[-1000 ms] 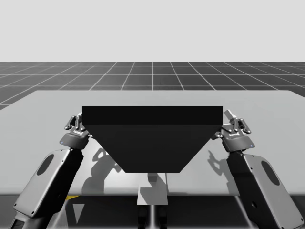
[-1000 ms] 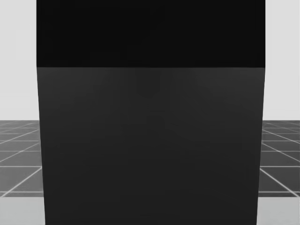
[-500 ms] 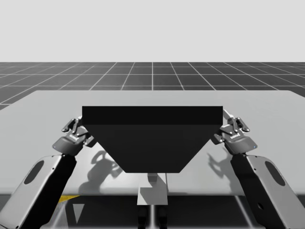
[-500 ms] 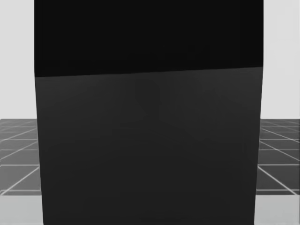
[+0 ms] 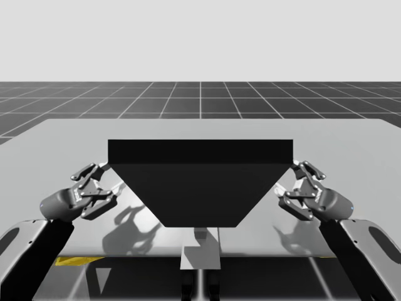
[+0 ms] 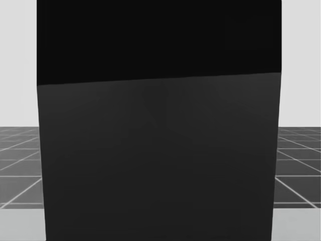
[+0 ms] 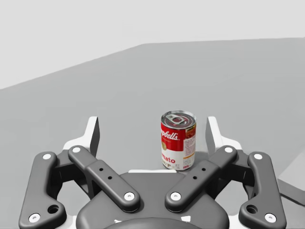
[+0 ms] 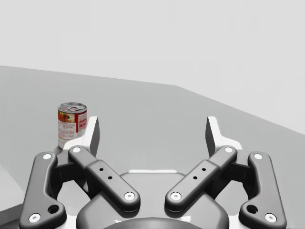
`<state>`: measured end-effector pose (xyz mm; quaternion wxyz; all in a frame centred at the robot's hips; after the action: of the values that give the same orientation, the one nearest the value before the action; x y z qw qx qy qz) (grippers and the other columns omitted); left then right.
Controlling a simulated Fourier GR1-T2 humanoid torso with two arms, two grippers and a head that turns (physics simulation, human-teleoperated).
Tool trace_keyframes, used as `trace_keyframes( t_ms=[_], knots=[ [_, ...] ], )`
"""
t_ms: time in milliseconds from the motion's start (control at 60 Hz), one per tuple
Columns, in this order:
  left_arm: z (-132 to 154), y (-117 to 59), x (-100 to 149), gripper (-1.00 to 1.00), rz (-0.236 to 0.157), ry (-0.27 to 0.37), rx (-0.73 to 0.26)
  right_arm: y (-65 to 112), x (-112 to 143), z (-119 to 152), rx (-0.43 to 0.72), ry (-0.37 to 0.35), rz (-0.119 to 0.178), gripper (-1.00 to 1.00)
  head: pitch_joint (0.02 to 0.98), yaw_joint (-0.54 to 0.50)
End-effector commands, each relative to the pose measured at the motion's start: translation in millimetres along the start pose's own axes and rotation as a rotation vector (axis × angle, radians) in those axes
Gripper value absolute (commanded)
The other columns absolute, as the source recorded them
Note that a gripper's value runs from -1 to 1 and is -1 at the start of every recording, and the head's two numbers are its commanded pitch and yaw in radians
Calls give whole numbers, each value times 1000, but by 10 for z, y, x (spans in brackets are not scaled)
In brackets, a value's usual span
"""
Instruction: Reach around the screen and pick up the object behind it.
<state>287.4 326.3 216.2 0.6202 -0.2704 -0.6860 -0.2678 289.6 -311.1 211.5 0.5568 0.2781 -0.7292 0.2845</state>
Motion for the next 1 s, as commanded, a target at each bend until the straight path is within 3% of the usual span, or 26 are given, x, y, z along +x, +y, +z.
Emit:
trace_keyframes(
  t_ms=[17,83,167,483,700,1000],
  knots=[
    [74,-67,-42,-1000,-8,54,-110,225,13,96,177,6,-18,-1000,119,-3],
    [63,-88,-87,-1000,3,80,-174,264,7,114,207,9,-21,-1000,121,-2],
    [21,-86,-141,-1000,-10,109,-205,270,-24,136,218,18,-23,-1000,124,-3],
    [-167,37,-222,-1000,-4,150,-200,259,-130,141,223,25,-16,-1000,126,3],
    [-505,162,-423,-1000,6,208,-185,285,-156,122,236,22,-8,-1000,132,5],
    [-917,42,-624,-1000,-15,274,-222,309,-182,134,258,17,-9,-1000,142,-5]
  ],
)
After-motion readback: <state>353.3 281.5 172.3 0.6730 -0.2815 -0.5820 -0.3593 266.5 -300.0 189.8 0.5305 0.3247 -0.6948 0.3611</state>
